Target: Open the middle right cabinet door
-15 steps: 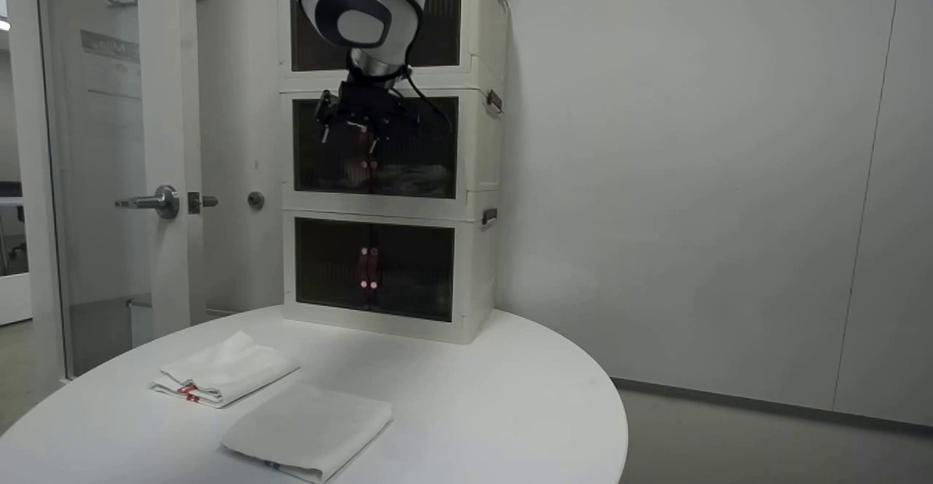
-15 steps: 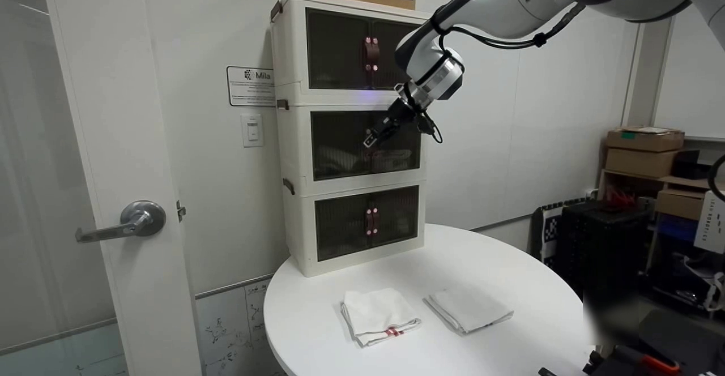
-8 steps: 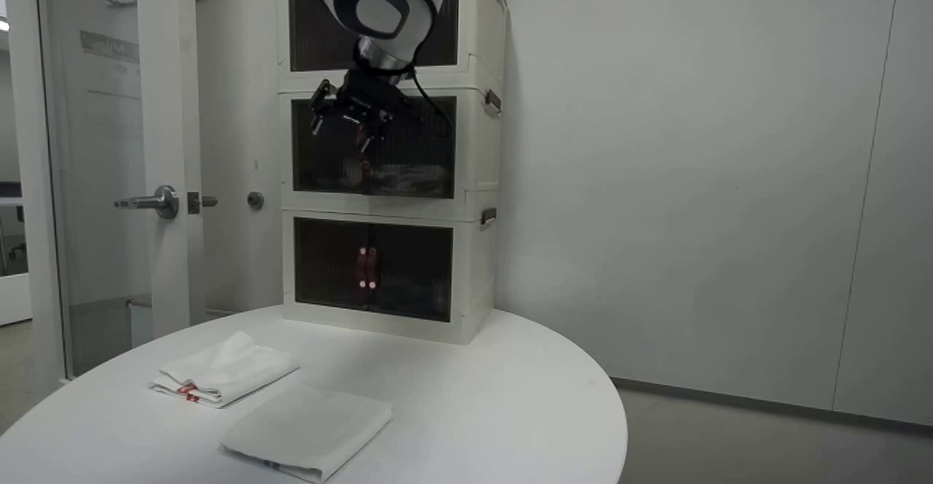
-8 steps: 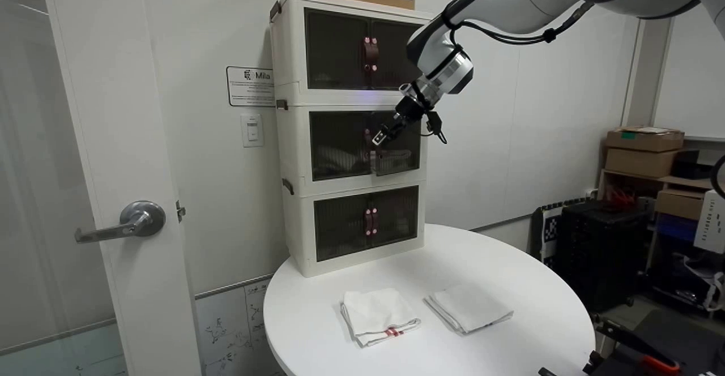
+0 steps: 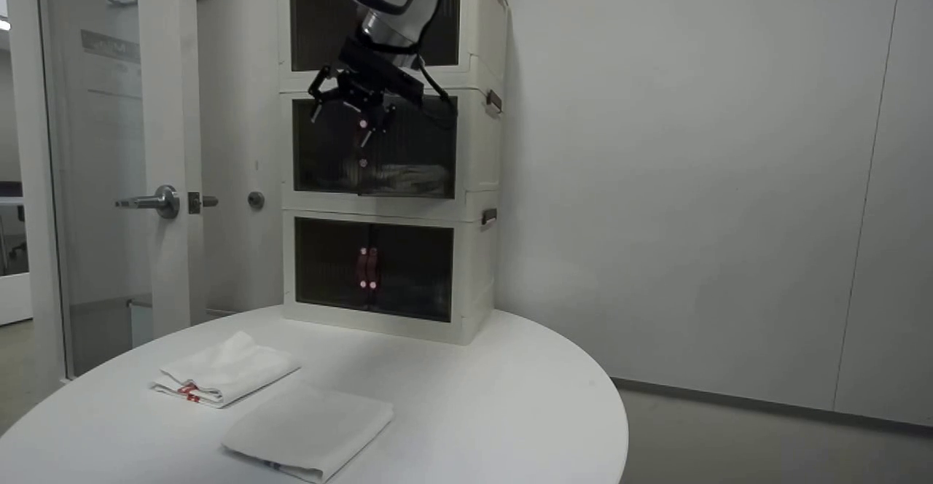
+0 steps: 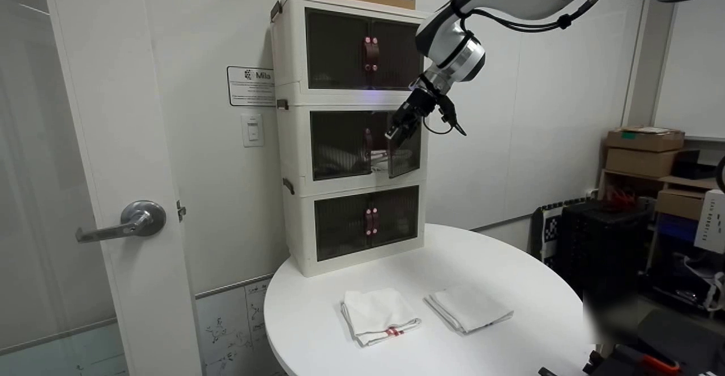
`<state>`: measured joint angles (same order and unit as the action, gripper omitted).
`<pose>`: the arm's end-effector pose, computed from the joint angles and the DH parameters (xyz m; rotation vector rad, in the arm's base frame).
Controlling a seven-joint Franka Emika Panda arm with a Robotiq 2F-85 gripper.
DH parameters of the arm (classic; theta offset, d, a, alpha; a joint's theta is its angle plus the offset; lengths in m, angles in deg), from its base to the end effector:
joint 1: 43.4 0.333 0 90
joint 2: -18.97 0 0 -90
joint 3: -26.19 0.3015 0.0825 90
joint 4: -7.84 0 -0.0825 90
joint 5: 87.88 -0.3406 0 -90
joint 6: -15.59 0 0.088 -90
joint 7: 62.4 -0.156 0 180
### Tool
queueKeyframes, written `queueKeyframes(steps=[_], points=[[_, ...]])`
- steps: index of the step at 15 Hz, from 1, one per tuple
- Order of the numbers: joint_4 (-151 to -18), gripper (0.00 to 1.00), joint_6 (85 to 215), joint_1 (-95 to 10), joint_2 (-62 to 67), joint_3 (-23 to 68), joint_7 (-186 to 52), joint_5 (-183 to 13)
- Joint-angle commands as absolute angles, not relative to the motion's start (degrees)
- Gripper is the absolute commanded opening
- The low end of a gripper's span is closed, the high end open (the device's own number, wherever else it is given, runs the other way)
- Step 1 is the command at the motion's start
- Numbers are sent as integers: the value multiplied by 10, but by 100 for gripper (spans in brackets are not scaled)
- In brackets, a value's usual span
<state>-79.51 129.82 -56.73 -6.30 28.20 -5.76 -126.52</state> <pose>0.6507 -0.0657 0.3847 -2.5037 -0.6524 -0.5017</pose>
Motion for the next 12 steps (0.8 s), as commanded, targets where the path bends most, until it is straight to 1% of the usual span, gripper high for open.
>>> queueKeyframes(steps=[1, 7, 10, 12], points=[[-838, 100, 1352, -553, -11, 266, -154, -1268], [-854, 100, 1433, -552, 45, 256, -317, -1266], [-853, 100, 1420, -540, 72, 249, -388, -1208], [-833, 100, 1376, -533, 77, 248, -454, -1166]])
